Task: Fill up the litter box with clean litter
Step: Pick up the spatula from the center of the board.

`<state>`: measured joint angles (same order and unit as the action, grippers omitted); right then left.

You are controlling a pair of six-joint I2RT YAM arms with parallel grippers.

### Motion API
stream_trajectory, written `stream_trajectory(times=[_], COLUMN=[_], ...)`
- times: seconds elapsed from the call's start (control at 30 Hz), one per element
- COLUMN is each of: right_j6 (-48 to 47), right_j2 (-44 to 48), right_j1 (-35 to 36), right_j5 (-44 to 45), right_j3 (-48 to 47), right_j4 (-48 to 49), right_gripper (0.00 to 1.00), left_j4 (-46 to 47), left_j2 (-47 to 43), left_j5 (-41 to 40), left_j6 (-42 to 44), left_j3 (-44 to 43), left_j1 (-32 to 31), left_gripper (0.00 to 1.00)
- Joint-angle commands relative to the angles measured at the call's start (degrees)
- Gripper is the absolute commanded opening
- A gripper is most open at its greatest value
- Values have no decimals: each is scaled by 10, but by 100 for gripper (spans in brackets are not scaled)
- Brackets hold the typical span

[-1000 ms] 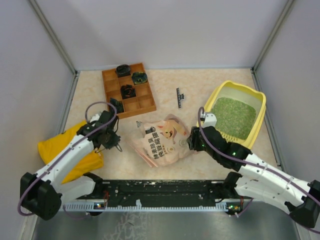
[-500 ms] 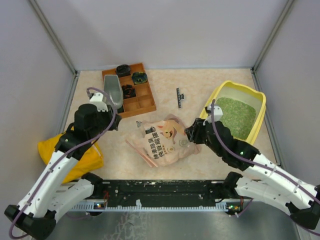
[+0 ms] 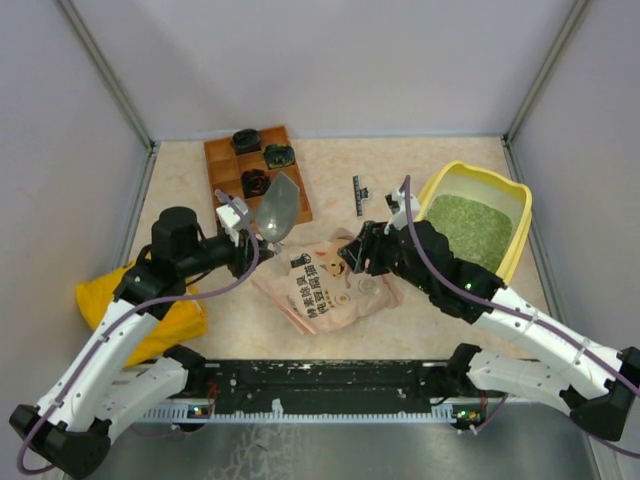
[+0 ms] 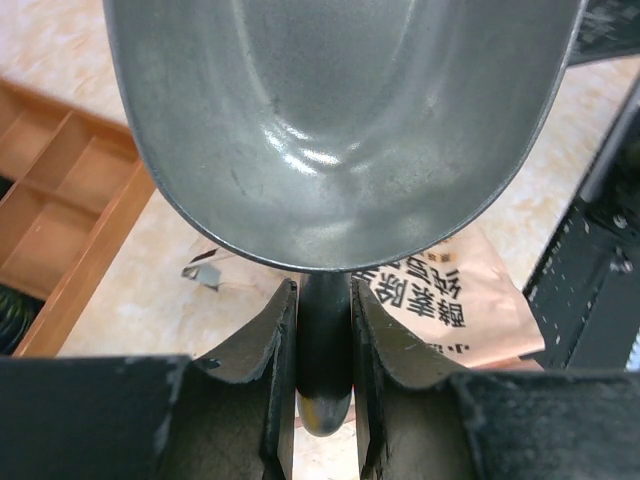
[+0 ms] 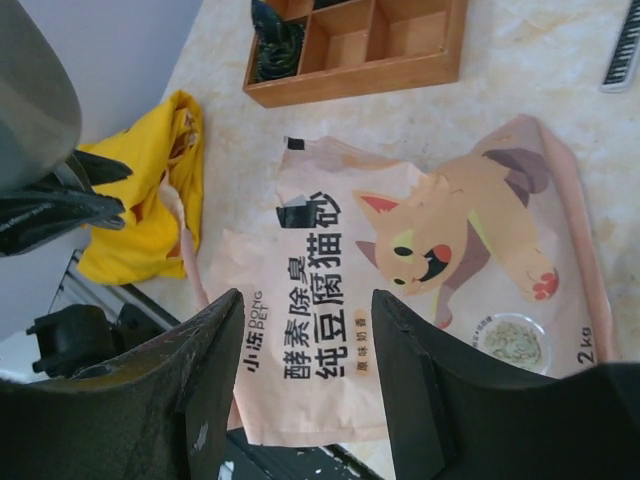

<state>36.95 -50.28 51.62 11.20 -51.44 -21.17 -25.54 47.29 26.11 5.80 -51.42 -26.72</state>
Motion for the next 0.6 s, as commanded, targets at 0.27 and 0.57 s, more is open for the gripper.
stream_trajectory(times=[0.27,0.57], right_j6=[11,30], right_j2=[-3,20], right_j1=[3,3], right_j5=[-72,26], right_j3=[-71,-98], right_j4=[31,-49], right_gripper=[57,57], left_j4=[29,-5], left_j2=[24,61], left_j5=[88,89], left_j6=[108,181], left_j3=[18,-6], left_j1=[-64,-94], left_gripper=[0,0])
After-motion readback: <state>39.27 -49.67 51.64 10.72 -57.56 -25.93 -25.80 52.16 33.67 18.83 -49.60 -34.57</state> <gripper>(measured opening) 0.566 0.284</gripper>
